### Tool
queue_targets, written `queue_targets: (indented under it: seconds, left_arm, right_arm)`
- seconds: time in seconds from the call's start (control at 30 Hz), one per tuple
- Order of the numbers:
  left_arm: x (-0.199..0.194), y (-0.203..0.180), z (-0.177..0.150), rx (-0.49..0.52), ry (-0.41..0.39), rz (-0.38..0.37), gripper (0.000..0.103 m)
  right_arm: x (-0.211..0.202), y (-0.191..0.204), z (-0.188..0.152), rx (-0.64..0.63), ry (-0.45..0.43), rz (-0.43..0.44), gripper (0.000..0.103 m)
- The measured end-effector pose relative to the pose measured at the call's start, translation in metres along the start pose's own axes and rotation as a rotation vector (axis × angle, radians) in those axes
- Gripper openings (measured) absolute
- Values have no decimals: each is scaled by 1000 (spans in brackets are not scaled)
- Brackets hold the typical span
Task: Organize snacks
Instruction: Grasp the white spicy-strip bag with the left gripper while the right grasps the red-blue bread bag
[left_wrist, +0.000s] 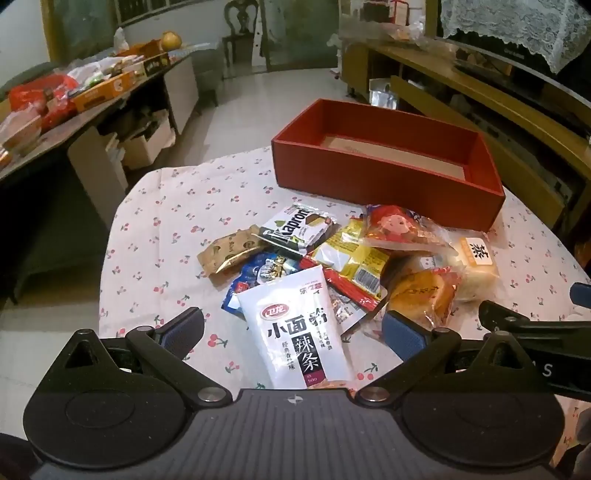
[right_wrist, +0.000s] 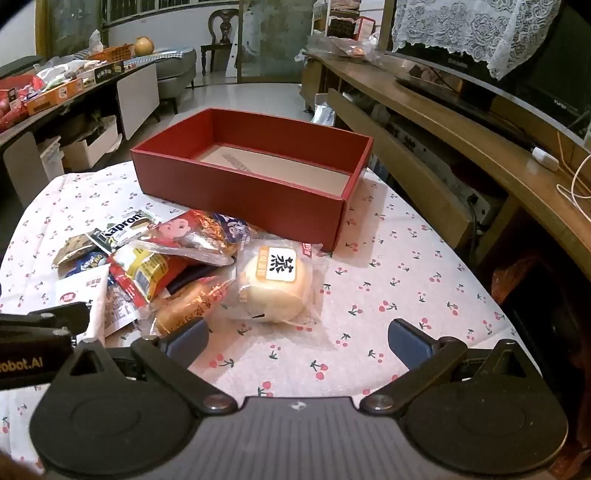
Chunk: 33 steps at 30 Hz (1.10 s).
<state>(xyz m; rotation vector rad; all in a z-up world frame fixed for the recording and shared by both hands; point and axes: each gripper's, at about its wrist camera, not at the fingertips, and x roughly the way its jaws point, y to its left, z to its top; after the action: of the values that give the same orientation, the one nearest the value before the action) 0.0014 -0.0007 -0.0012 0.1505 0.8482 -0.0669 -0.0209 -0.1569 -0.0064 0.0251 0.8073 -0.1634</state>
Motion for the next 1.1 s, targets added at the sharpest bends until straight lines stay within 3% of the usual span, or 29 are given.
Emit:
queue_targets:
  seconds: [0.13, 1.1]
  left_arm:
    - [0, 4, -1, -23, 11, -35, 103]
    - [9, 20, -4, -49, 46, -8, 103]
  right_arm:
    - [1, -1, 1, 4, 13, 7, 103]
    - [9, -1, 3, 70, 75, 107, 103]
